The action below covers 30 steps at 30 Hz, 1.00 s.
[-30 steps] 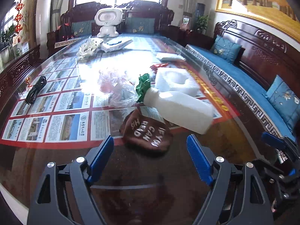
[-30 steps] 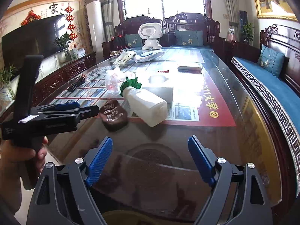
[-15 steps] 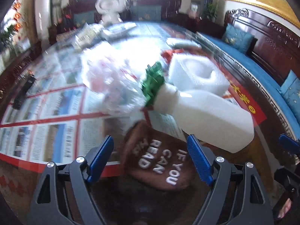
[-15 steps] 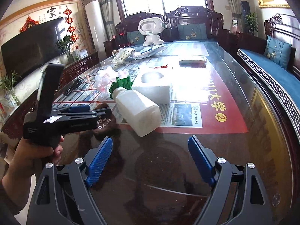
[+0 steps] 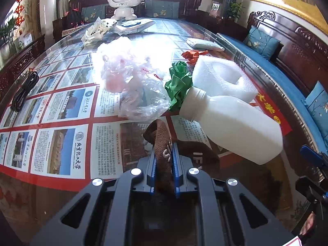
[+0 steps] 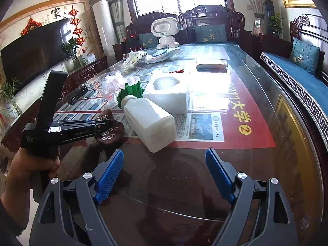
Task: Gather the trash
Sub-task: 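Grasp the brown printed cloth with the left gripper, then grasp the white plastic bottle with the right gripper while the left gripper holds the cloth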
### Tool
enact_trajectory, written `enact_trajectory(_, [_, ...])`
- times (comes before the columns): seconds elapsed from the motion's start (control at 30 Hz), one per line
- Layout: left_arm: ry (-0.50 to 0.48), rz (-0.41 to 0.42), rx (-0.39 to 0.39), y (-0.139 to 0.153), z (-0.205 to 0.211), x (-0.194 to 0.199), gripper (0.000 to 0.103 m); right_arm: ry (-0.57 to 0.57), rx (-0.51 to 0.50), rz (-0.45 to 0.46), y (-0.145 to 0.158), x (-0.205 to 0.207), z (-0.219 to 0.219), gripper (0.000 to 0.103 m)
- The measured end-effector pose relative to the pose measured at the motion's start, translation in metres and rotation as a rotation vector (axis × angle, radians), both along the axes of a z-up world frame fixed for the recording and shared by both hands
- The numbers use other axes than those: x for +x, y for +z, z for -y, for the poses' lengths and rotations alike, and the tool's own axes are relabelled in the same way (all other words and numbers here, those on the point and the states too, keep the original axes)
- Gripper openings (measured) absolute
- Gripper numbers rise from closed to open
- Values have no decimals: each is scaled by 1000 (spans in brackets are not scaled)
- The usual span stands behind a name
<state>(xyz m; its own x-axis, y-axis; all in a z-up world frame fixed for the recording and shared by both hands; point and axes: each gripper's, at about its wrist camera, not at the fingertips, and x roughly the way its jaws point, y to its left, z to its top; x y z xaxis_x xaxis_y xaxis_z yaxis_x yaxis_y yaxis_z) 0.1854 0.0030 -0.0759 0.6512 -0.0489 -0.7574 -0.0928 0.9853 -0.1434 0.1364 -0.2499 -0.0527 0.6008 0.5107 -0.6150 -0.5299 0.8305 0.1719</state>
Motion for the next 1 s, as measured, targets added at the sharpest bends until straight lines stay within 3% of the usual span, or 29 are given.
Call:
enact_trajectory(0.5, [-25,37,-26,15,-8,-14,13,66,-74,-8,5,47,-53,80])
enact_trajectory(0.67, [-33,35,-40,14,-9,-13,13,96,-168,-16,-5,61,-75,78])
enact_trajectory(0.83, [-34,32,-43,13,-10,-12,14,143,-227,16,-9,62,-86,63])
enact_trajectory(1.0, [-30,35,-42,13,-12,-16,14,143,-182,-5,-10,52,-76,53])
